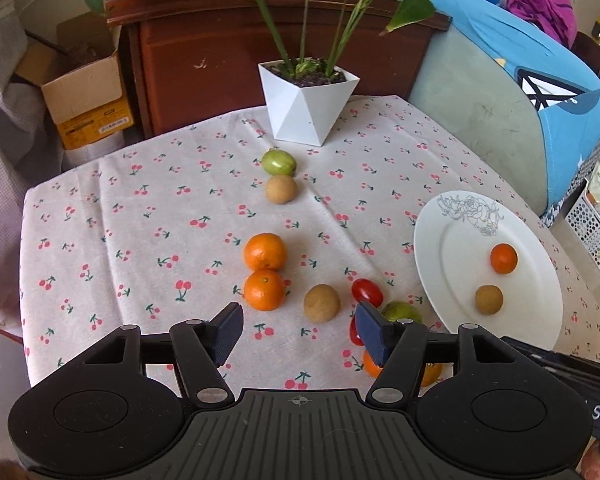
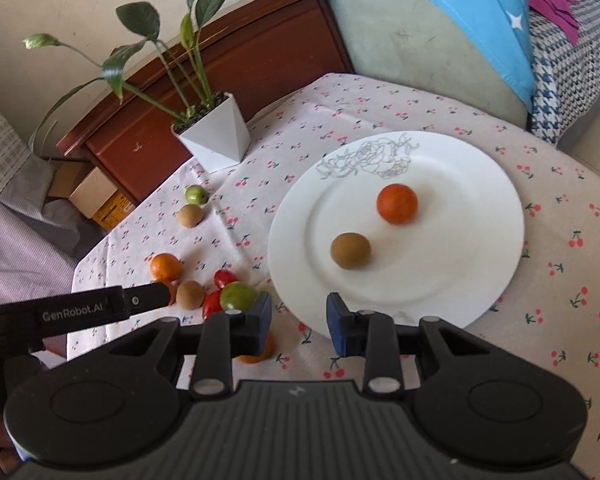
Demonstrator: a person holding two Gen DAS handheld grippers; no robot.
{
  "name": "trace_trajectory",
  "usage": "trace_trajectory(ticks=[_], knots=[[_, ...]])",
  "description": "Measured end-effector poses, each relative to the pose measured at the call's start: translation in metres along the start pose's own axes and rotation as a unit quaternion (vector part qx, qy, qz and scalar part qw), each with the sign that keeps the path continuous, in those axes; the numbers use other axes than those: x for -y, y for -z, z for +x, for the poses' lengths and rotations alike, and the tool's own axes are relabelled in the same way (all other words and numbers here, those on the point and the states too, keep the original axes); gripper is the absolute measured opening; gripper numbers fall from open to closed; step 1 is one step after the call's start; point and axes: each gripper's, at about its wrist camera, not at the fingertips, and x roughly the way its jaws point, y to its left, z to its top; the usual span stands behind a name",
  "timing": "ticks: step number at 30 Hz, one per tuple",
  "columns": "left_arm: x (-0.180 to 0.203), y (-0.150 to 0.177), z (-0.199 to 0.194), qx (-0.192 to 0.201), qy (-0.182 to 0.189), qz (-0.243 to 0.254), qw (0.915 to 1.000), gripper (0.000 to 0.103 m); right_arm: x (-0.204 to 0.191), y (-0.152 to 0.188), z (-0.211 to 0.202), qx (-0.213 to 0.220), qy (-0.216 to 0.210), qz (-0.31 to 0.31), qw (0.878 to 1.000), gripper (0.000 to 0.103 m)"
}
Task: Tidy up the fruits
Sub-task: 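Move both open tools back toward the remaining fruit row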
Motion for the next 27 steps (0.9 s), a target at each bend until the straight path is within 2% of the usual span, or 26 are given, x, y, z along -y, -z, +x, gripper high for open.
trace_trajectory(ticks=[7, 17, 21, 23, 27], knots=[[-0.012, 0.005, 0.007, -0.016, 0.001, -0.028, 0.9995, 0.066, -0.017, 0.011, 0.016, -0.024, -0.003, -0.046, 0.999, 0.037], [-0.018, 0.005, 0.006, -0.014, 0.004, -0.036, 0.9992, 0.066, -0.027, 0.014, 0.032, -0.034, -0.004, -0.055, 0.998, 0.04], [-0.019, 0.006, 0.007, -0.016, 0.006, -0.039, 0.9991, 0.066, -0.029, 0.017, 0.039, -0.045, -0.003, -0.055, 0.997, 0.038], [-0.018, 0.007, 0.007, -0.016, 0.007, -0.037, 0.9992, 0.066, -0.031, 0.017, 0.04, -0.042, -0.001, -0.063, 0.997, 0.031], [-0.014, 0.01, 0.008, -0.016, 0.016, -0.027, 0.9994, 0.066, -0.031, 0.017, 0.037, -0.046, 0.0, -0.061, 0.997, 0.031]])
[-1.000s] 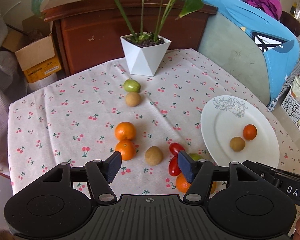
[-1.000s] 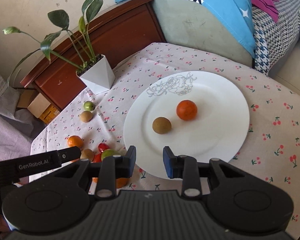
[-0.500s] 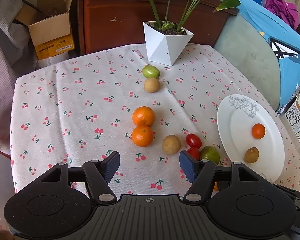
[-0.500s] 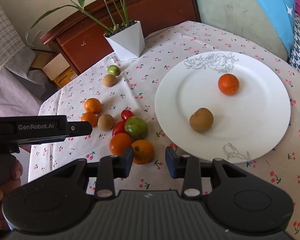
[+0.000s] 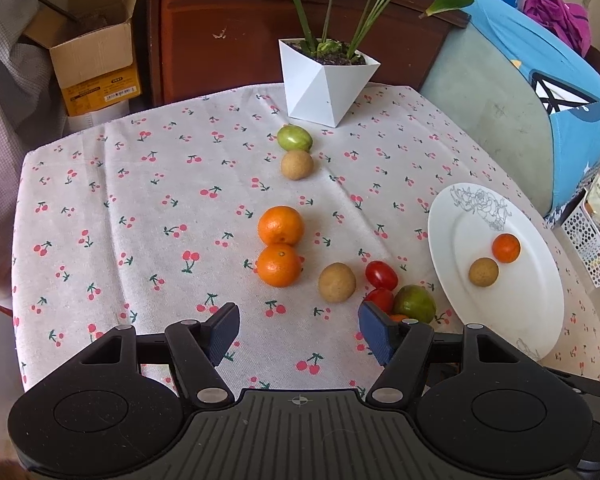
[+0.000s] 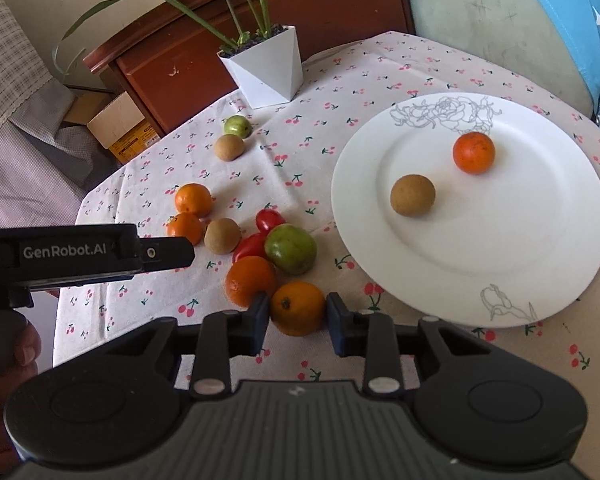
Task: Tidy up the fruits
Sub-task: 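Move both open tools back toward the remaining fruit row, then grasp a large orange with the right tool while the left tool grasps an orange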
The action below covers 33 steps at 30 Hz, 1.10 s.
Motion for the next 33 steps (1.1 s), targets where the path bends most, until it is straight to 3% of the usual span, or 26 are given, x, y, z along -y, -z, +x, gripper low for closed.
trace_trajectory(ticks=[17, 30, 33], knots=[[0.044, 0.021, 0.007, 0.003, 0.04, 0.078, 0.9962, 0.062, 0.043, -0.004, -0.04, 0.035, 0.023, 0.072, 0.997, 0.031], [0.06, 0.029, 0.022, 0.007, 0.04, 0.114, 0.9926, 0.027, 0.048, -0.004, -0.044, 0.037, 0.024, 0.088, 0.995, 0.031], [0.059, 0.028, 0.02, 0.012, 0.041, 0.11, 0.993, 0.026, 0.049, -0.003, -0.044, 0.037, 0.024, 0.092, 0.995, 0.031]])
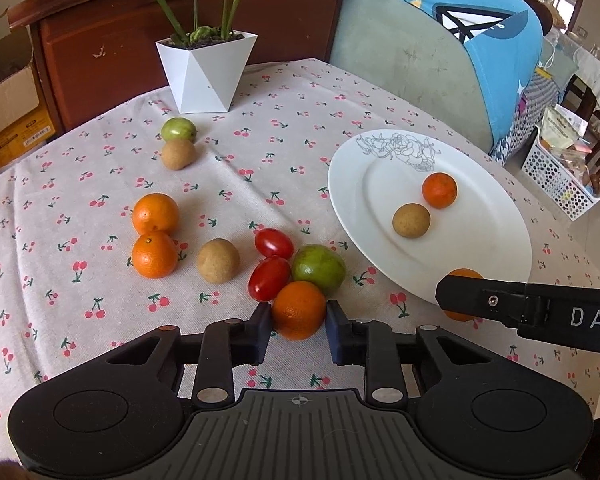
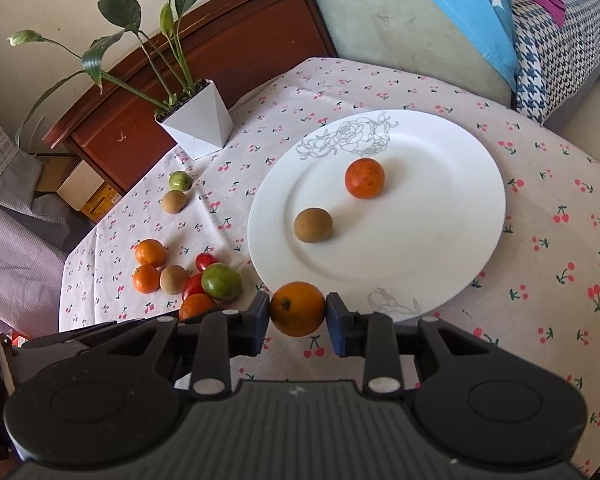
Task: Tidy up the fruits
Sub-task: 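Grasp a large orange with the right tool while the left tool grasps an orange, then lower both oranges onto the white plate and open both tools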
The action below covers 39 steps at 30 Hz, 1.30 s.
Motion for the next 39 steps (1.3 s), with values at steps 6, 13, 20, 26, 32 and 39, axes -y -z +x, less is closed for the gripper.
trace_trajectory(ticks=[6, 13, 20, 26, 32, 39], knots=[[0.0, -0.009, -0.018, 0.029, 0.0, -0.006, 0.9996, 0.026, 0.003, -0.004, -0.006, 0.013, -0.004, 0.011, 1.0, 0.031], [0.005, -0.028, -0.039, 0.089, 0.002, -0.004, 0.996, 0.026, 0.008, -0.021, -0.031, 0.074, 0.001, 0.024, 0.997, 0.031], [0.026, -0.033, -0.028, 0.083, 0.034, 0.012, 0.9959, 0.026, 0.024, -0.029, -0.035, 0.096, 0.035, 0.063, 0.993, 0.031], [0.048, -0.026, -0.009, 0.059, 0.074, 0.036, 0.9949, 0.026, 0.041, -0.025, -0.028, 0.071, 0.039, 0.116, 0.99, 0.031], [0.055, -0.023, 0.004, 0.043, 0.08, 0.036, 0.9952, 0.026, 0.047, -0.022, -0.022, 0.06, 0.047, 0.134, 0.988, 0.031], [0.058, -0.024, 0.008, 0.039, 0.078, 0.035, 0.9956, 0.028, 0.049, -0.022, -0.019, 0.059, 0.054, 0.142, 0.987, 0.034]])
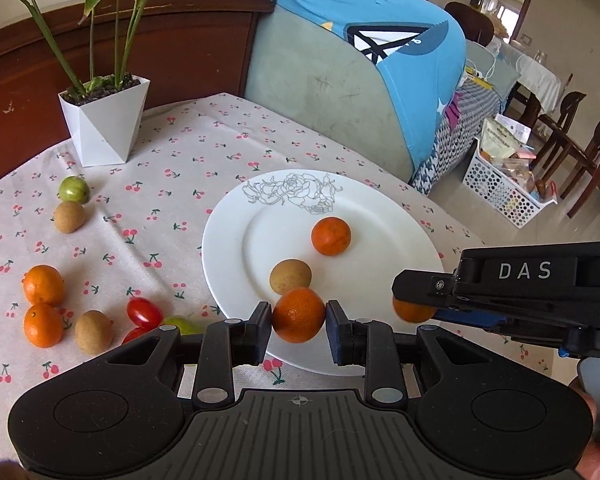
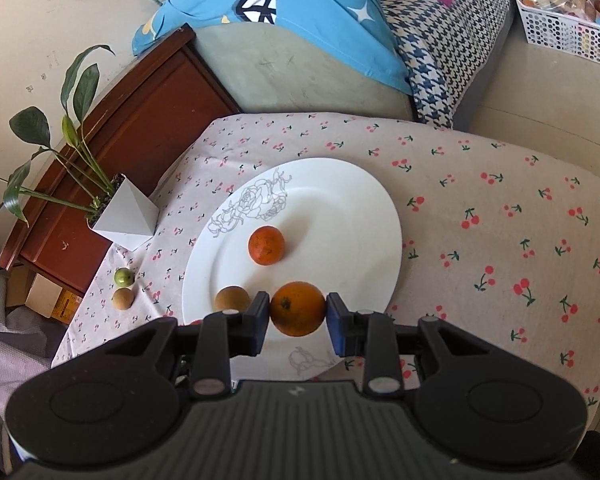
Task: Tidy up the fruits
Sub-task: 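Lower both oranges onto the white plate and open both tools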
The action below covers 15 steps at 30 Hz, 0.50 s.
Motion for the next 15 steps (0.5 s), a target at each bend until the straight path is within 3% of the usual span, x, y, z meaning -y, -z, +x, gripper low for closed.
trace_trajectory(ticks=[7, 11, 15], knots=[[-0.001, -0.004, -0.007, 0.011, -0.006, 0.0, 0.9999, 0.037, -0.002, -0.001, -0.004, 0.016, -0.001, -0.006, 1.0, 0.034], [-0.008, -0.007, -0.011, 0.011, -0.023, -0.015, 0.9995, 0.054, -0.003, -0.001, -0.004, 0.014, -0.003, -0.007, 1.0, 0.034], [-0.019, -0.008, -0.015, 0.009, -0.038, -0.026, 0.9989, 0.058, -0.007, 0.0, -0.003, 0.012, -0.008, -0.017, 1.0, 0.034]])
